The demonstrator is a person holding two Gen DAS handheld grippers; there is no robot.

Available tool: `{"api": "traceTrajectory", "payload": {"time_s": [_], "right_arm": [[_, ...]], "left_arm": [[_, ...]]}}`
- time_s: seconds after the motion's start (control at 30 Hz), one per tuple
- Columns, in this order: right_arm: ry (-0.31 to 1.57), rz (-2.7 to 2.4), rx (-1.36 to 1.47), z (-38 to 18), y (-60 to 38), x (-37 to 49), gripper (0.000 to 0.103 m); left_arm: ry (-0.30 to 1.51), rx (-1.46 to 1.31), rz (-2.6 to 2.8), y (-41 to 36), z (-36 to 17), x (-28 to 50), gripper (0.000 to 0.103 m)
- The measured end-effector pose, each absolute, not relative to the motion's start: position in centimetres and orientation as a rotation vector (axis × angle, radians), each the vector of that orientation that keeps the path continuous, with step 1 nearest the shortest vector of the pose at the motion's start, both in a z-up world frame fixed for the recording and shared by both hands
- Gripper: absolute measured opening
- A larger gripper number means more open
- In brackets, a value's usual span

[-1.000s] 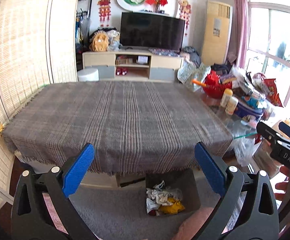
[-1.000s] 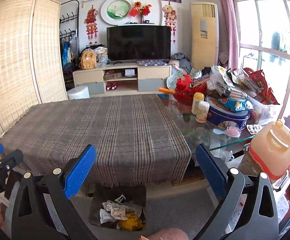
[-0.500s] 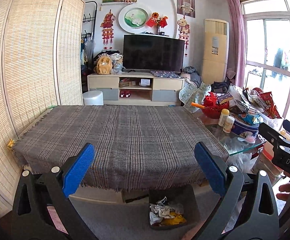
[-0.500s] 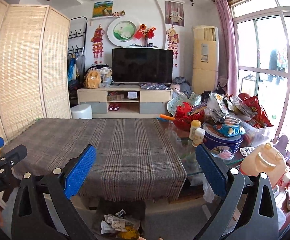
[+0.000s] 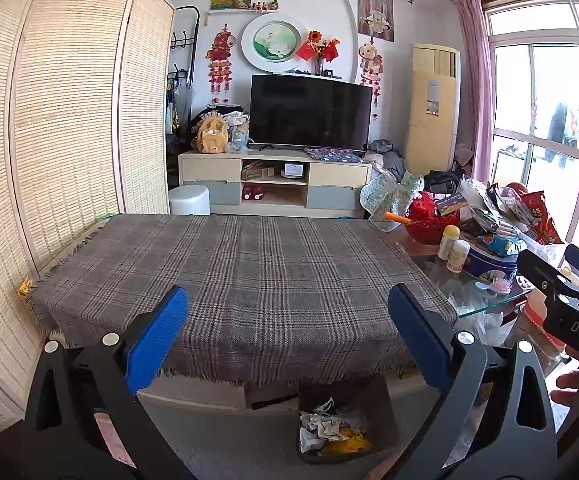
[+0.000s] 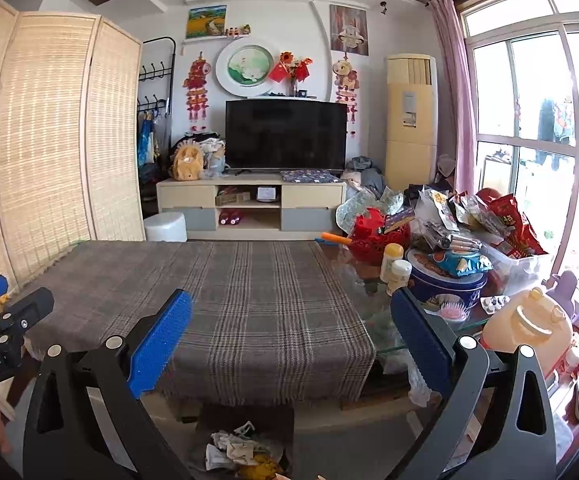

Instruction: Collect trash

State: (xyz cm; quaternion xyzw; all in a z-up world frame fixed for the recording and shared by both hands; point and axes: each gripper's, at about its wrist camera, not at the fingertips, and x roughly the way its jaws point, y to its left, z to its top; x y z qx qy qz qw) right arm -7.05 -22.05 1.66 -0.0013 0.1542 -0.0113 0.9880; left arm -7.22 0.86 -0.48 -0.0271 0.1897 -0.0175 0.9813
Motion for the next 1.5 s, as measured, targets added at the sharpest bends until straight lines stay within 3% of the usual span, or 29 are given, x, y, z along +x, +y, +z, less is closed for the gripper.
{"api": "traceTrajectory", "payload": {"time_s": [1.5], "right_arm": [[0.33,-0.023,0.023,1.81,-22.26,-6.53,0.1]], "left_arm": [[0.369,-0.056,-0.037,0.65,0.14,-7.52,0.095]]}}
